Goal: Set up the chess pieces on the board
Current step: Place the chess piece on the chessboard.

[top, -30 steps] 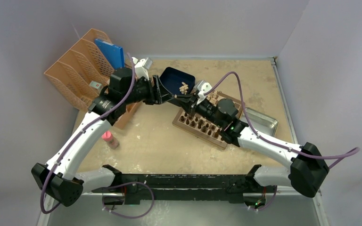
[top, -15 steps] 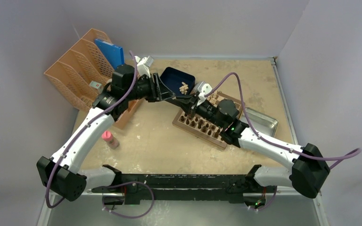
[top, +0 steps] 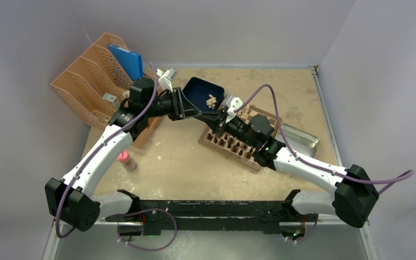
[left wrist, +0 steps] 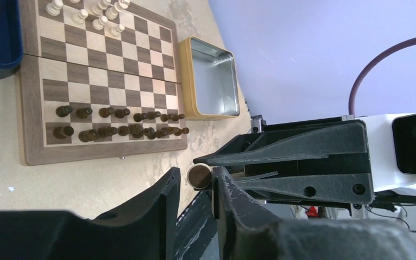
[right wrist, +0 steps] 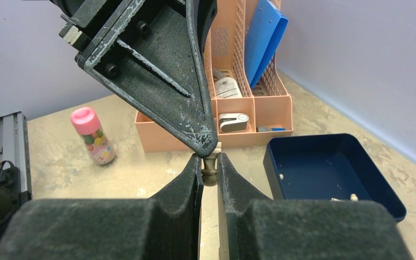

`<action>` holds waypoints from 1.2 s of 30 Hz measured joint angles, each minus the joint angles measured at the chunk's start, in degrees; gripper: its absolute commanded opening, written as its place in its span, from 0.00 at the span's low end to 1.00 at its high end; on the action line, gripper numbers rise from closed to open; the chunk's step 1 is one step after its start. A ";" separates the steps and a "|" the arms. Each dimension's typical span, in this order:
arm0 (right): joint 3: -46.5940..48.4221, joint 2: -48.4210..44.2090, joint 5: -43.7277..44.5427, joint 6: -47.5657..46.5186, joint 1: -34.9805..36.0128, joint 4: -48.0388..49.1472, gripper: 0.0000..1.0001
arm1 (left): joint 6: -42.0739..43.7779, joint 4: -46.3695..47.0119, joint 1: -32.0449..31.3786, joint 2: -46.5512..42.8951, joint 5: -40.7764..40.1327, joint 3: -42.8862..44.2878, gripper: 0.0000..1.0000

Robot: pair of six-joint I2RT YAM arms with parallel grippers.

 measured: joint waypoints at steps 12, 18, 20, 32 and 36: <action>-1.36 0.04 -0.72 0.13 0.11 1.25 0.27 | -3.85 3.65 1.25 0.02 4.85 -2.89 0.05; -2.64 0.13 -0.57 3.58 0.22 4.20 0.51 | -5.77 4.15 2.36 0.02 7.56 -4.22 0.03; -3.10 0.13 0.31 5.86 0.22 5.38 0.51 | -6.62 4.55 3.02 -0.04 8.22 -4.92 0.02; -6.82 -1.05 2.29 22.38 -0.02 15.06 0.43 | -22.29 20.68 9.60 -1.40 16.20 -13.33 0.01; -6.88 -0.07 2.14 23.23 -0.07 17.94 0.42 | -28.98 28.02 10.58 -1.60 18.95 -17.16 0.01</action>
